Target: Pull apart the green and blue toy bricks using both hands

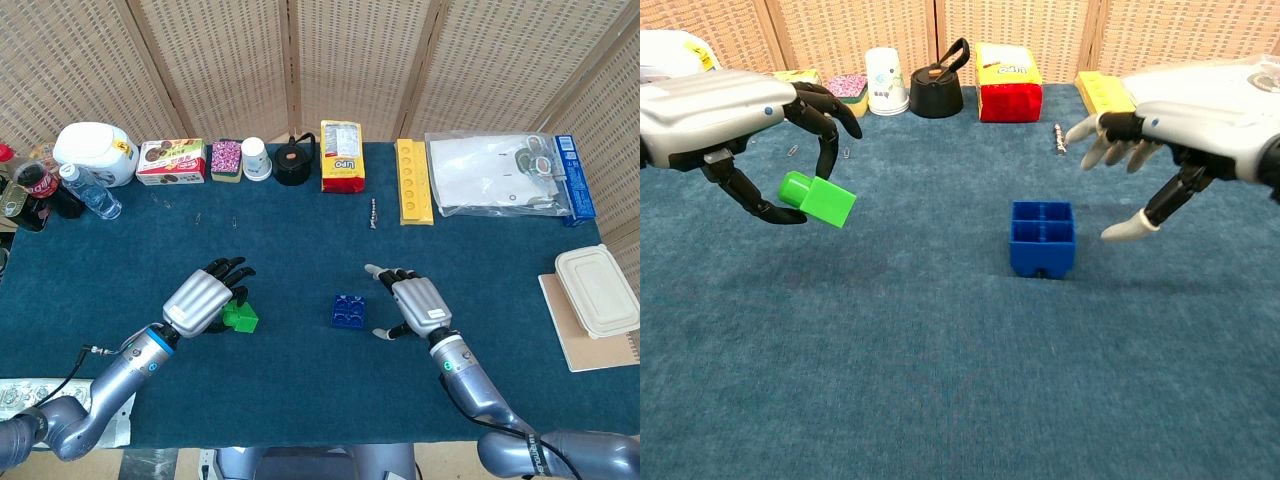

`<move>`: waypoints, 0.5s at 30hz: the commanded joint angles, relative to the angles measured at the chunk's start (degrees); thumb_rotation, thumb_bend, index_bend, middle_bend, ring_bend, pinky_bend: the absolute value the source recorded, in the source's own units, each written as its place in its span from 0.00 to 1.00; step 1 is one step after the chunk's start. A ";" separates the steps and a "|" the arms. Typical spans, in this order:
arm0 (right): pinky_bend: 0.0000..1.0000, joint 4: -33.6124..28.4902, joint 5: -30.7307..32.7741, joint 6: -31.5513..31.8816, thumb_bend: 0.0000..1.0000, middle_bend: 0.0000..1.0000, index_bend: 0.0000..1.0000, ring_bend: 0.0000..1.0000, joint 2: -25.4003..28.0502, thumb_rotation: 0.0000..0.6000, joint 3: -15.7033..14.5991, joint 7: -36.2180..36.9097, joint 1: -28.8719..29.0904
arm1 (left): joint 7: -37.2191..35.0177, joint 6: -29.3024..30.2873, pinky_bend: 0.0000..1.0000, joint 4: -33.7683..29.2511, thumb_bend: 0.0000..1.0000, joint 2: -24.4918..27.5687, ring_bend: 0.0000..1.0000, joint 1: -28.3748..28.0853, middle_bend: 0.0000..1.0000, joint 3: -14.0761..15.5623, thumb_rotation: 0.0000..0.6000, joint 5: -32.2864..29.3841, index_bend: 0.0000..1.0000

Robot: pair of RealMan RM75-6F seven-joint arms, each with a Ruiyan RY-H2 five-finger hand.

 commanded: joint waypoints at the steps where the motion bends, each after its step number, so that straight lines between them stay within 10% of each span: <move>1: 0.22 -2.92 -2.55 1.89 0.18 0.22 0.11 0.21 3.12 0.86 0.45 0.31 -1.60 | 2.90 -1.56 0.17 -0.88 0.16 -0.22 0.04 -0.79 0.14 -0.40 1.00 -2.39 0.29; 15: 0.22 -3.87 -7.16 8.67 0.19 0.23 0.11 0.21 8.80 0.86 1.93 5.35 -8.25 | 6.61 2.41 0.14 -4.58 0.10 1.90 0.00 1.48 0.06 -0.63 1.00 -7.43 0.07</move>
